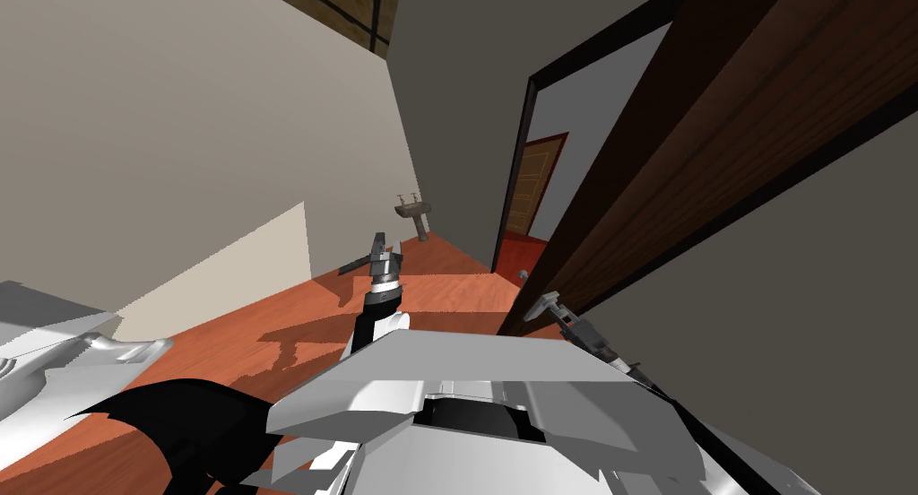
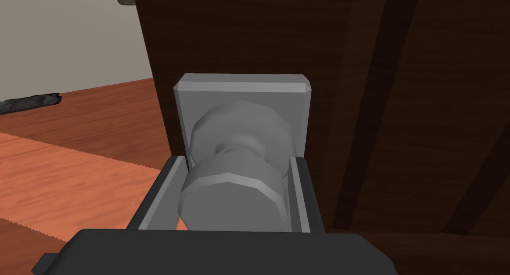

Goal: Pull the door open

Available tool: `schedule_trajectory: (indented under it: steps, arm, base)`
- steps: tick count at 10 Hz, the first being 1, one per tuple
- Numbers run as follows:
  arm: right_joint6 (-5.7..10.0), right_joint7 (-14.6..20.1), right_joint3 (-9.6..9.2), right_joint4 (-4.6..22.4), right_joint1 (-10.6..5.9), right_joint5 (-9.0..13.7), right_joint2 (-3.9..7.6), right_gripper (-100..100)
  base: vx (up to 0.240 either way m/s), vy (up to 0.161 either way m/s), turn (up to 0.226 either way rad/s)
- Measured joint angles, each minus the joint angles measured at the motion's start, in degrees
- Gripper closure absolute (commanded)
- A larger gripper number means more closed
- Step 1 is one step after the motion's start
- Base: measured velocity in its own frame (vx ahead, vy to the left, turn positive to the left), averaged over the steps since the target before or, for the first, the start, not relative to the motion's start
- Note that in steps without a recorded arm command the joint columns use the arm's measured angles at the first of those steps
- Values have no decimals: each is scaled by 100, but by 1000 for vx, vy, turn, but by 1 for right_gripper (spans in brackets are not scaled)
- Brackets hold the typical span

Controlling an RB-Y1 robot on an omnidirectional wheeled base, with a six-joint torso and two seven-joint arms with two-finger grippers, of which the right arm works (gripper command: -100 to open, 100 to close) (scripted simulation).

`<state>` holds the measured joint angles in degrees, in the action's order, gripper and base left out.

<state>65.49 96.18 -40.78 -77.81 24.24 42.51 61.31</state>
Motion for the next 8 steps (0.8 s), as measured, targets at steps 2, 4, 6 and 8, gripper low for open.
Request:
schedule_trajectory:
  steps: [2, 4, 6, 8]
  arm:
    - [218, 37, -23, 145, -6, -41, -14, 100]
    - [418, 73, -73, 250, 18, -93, -22, 100]
    - [652, 143, -111, 456, -7, -146, -49, 100]
    - [898, 204, -148, 598, 13, -191, -35, 100]
  base:
    - [33, 80, 45]
    - [41, 80, 43]
    - [49, 53, 60]
    - [47, 34, 24]
